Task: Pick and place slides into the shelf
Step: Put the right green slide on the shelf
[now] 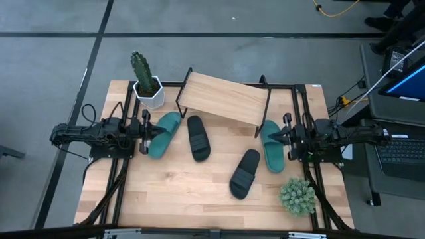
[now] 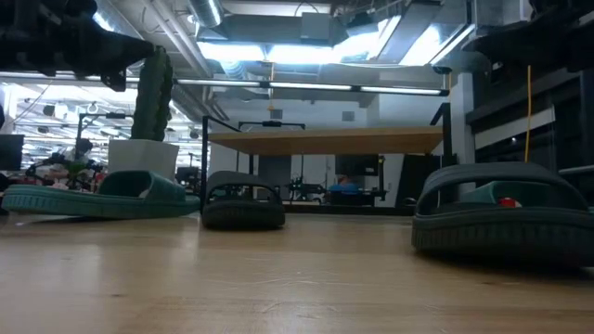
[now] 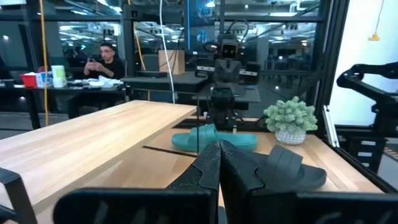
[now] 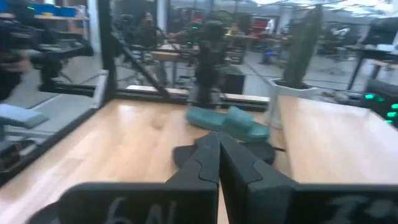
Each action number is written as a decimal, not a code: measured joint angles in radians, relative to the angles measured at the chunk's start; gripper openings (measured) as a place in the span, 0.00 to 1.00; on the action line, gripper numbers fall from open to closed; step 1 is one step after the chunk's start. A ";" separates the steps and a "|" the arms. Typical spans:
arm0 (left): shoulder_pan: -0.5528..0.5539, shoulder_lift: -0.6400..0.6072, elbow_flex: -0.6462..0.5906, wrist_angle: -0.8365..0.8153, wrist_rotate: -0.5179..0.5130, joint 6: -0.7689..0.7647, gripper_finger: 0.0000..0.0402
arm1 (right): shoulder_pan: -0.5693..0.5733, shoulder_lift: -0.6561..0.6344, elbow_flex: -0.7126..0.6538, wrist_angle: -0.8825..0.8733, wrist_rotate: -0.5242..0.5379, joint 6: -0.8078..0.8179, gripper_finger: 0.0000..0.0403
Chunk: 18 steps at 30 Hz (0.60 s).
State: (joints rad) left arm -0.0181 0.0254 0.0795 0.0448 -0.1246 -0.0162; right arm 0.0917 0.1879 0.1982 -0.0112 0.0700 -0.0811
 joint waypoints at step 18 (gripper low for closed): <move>0.000 0.000 0.000 0.016 0.014 0.034 0.00 | 0.000 0.262 0.319 -0.296 0.071 0.106 0.01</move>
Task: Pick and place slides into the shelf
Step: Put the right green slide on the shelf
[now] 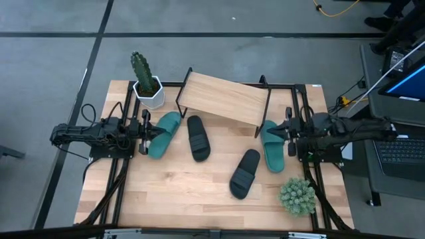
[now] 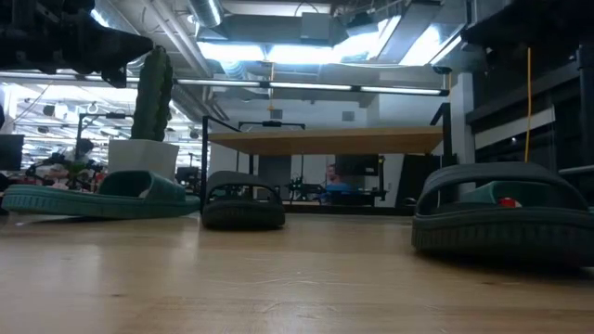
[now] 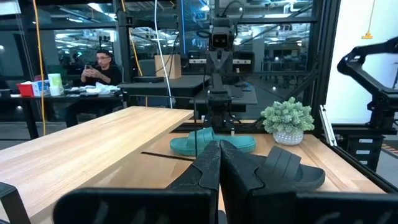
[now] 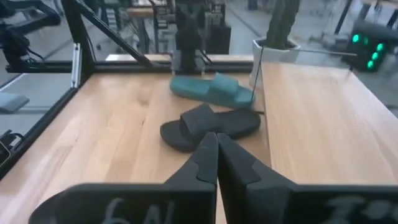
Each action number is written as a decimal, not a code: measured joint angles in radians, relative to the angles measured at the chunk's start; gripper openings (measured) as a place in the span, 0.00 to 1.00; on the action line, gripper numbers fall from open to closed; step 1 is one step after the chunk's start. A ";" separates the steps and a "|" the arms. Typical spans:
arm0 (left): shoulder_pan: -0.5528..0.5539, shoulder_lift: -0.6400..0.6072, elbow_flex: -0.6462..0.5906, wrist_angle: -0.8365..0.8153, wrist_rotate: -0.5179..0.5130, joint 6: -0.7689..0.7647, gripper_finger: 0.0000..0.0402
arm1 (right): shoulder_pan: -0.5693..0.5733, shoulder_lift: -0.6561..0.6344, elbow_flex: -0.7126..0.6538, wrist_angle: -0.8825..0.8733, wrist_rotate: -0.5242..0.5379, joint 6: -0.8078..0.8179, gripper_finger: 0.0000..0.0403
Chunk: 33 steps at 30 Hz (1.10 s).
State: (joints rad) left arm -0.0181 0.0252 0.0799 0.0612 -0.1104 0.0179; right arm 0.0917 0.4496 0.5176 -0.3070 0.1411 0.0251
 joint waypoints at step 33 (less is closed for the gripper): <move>0.000 0.000 0.001 -0.032 0.000 0.019 0.00 | 0.300 0.494 0.537 -0.615 0.249 0.356 0.01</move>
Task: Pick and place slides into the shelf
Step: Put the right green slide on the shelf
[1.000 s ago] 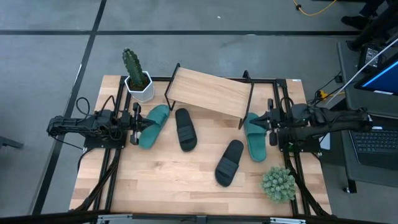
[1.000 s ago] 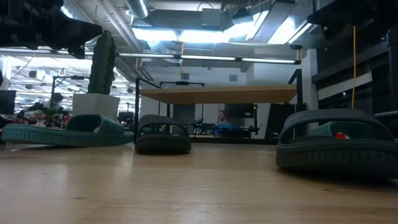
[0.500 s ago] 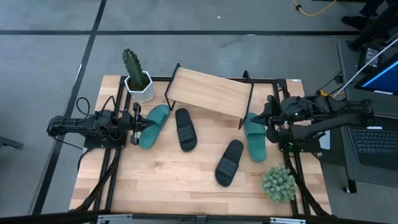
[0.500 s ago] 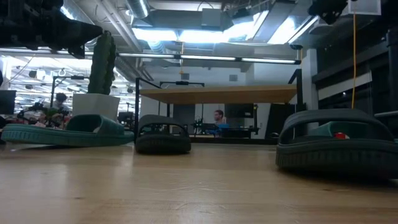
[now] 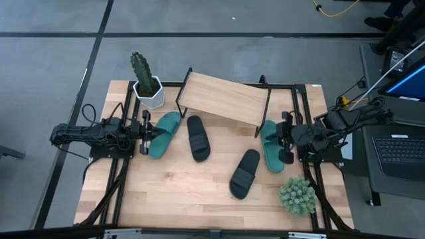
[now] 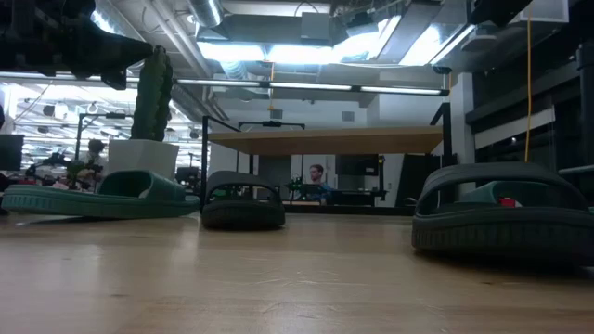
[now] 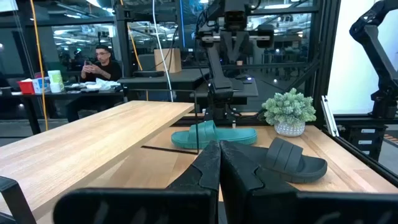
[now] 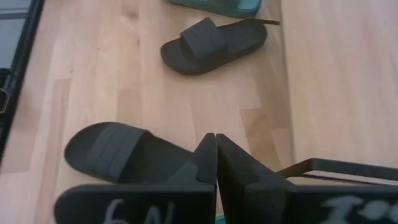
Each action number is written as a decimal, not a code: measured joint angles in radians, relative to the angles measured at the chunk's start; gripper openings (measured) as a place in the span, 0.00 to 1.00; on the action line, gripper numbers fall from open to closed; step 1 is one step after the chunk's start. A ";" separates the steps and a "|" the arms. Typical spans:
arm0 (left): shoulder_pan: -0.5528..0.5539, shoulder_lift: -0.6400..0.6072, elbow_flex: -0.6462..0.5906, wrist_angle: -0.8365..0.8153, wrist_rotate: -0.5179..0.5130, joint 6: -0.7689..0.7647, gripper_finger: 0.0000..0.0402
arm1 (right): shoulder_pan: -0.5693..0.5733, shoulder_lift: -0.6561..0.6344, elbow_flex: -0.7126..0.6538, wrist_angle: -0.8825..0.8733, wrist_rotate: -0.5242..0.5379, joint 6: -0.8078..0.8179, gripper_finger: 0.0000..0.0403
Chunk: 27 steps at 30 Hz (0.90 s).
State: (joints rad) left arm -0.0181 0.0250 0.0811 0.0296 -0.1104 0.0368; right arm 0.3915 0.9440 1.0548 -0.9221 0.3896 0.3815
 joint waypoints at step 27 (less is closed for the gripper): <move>0.000 0.000 0.000 0.000 0.000 0.000 0.00 | 0.243 0.319 0.201 -0.462 0.054 0.545 0.02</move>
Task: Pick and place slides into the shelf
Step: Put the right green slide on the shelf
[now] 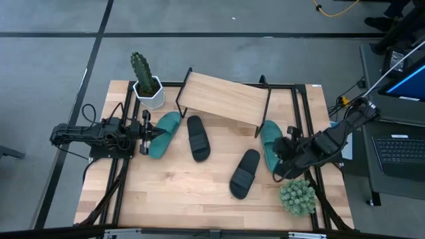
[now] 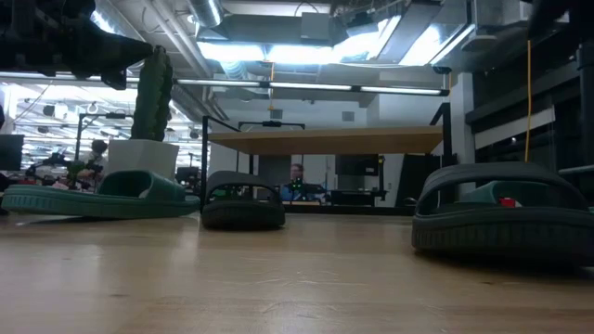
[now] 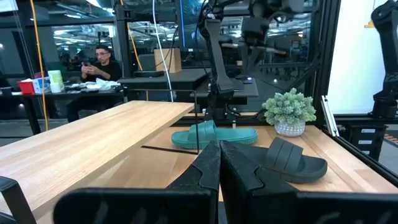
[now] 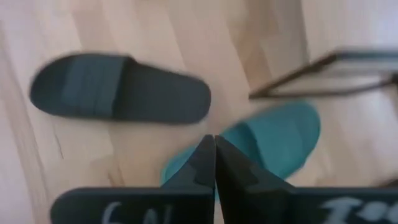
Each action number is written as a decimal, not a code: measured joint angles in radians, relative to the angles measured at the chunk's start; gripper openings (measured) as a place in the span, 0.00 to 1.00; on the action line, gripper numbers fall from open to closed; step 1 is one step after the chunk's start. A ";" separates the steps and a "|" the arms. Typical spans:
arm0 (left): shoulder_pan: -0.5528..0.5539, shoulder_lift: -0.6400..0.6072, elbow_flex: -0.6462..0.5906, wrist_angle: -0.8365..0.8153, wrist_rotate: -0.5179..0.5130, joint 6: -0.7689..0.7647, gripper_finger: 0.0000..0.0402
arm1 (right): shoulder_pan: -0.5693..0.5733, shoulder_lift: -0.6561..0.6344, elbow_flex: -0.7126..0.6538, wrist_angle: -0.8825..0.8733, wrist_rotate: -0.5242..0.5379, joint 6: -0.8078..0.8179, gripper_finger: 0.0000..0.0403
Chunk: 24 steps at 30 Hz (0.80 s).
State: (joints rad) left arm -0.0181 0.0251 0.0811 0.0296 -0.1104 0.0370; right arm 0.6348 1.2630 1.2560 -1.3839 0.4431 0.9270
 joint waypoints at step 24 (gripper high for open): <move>0.000 0.000 0.000 -0.002 0.000 0.002 0.00 | -0.004 0.202 -0.069 -0.094 -0.042 0.063 0.27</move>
State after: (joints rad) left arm -0.0181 0.0250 0.0811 0.0280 -0.1104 0.0387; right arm 0.6308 1.4654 1.1871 -1.4781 0.4009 0.9904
